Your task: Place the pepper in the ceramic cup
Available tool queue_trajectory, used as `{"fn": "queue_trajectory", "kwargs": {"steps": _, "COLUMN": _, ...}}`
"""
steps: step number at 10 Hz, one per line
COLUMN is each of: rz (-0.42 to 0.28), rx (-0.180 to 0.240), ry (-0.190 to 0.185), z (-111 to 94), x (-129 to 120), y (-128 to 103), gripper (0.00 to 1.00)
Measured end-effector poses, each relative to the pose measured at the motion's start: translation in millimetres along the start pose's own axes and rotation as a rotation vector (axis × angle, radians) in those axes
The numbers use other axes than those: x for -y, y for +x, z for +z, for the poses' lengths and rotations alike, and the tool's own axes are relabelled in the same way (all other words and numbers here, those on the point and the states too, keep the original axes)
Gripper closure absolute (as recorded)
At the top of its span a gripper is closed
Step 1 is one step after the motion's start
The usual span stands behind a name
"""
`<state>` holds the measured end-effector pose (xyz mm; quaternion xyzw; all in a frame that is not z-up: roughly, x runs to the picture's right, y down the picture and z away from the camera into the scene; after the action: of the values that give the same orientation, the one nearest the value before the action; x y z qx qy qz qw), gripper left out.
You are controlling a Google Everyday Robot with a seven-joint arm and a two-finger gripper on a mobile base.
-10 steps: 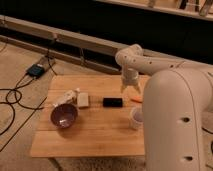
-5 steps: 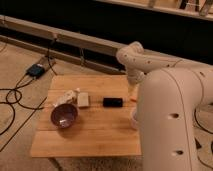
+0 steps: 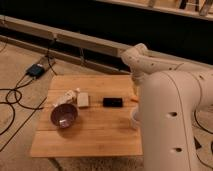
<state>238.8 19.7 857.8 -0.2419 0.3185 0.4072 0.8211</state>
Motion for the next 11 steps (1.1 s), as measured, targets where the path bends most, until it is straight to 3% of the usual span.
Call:
{"fn": "queue_trajectory", "kwargs": {"steps": 7, "rz": -0.029, "rx": 0.0, "ry": 0.009, "z": 2.5, "x": -1.9, "y": -3.1, "gripper": 0.35}}
{"fn": "queue_trajectory", "kwargs": {"steps": 11, "rz": -0.249, "rx": 0.025, "ry": 0.043, "z": 26.5, "x": -24.5, "y": -30.2, "gripper": 0.35}}
